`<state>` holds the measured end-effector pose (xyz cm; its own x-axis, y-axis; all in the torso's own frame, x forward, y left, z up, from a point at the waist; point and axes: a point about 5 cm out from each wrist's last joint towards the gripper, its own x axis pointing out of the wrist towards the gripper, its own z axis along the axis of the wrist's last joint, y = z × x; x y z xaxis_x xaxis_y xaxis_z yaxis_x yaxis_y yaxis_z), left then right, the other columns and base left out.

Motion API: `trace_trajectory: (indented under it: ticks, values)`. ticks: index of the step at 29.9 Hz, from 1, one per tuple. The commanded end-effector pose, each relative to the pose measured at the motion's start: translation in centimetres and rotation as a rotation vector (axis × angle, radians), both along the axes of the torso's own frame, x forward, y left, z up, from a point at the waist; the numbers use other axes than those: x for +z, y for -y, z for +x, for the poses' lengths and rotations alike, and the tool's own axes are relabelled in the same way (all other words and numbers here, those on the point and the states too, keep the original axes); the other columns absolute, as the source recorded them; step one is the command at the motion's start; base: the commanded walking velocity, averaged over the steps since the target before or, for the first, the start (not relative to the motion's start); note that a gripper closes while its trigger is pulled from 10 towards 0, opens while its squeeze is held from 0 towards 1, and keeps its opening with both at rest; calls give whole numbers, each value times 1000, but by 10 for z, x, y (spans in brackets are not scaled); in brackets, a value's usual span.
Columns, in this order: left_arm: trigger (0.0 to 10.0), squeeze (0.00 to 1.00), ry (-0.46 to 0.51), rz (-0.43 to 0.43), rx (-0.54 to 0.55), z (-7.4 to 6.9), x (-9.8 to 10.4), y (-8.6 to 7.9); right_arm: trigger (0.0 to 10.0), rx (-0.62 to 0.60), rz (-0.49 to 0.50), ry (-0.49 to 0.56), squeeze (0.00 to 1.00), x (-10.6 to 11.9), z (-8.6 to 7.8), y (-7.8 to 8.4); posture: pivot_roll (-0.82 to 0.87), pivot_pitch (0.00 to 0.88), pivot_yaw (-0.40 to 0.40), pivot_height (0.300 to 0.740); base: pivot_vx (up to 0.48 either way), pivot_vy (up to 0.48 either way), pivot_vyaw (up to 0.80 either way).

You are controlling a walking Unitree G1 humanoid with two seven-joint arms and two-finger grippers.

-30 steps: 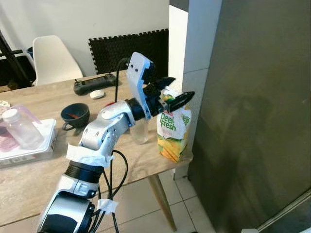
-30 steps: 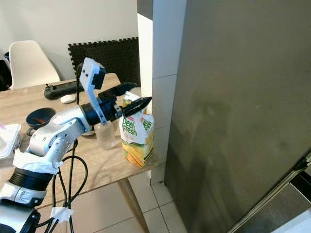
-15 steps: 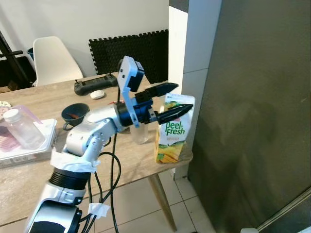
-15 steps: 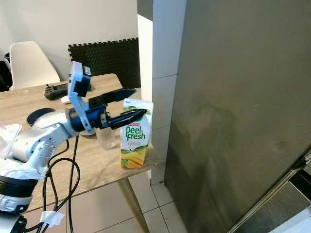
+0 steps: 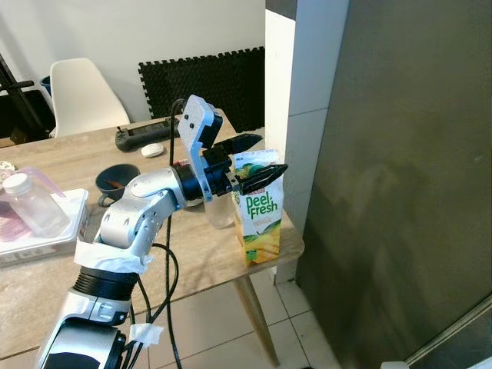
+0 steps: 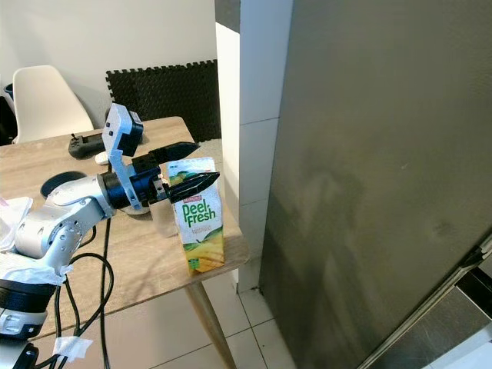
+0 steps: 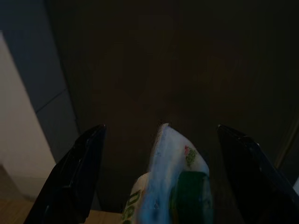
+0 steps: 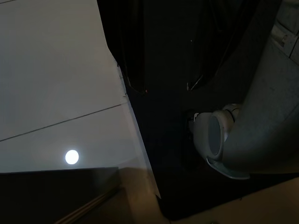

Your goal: Restocking fridge

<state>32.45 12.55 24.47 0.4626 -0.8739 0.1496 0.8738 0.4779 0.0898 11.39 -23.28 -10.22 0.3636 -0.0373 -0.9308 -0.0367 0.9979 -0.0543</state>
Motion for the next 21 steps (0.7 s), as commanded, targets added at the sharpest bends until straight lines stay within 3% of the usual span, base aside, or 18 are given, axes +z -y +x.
trace_trajectory:
  ticks: [1,7,10,12,21]
  values:
    - [10000,0,25,-29,12,3,7,-1,10000,9,4,-2,0,0,0,-1,-59,0,28,740,0,0,0]
    - [10000,0,0,-77,12,6,9,-12,10000,12,3,-3,0,0,0,-2,-59,0,28,740,0,0,0]
    - [10000,0,-68,-98,-89,1,1,-14,10000,12,3,-2,0,0,0,-2,-60,0,31,740,0,0,0]
    - [10000,0,-100,-43,-154,-4,-13,-10,10000,11,2,-3,0,-1,-1,-2,-61,0,33,740,0,0,0]
    - [10000,0,-138,-36,-131,4,-22,-13,10000,6,2,-6,0,-1,-3,-2,-68,0,36,740,0,0,0]
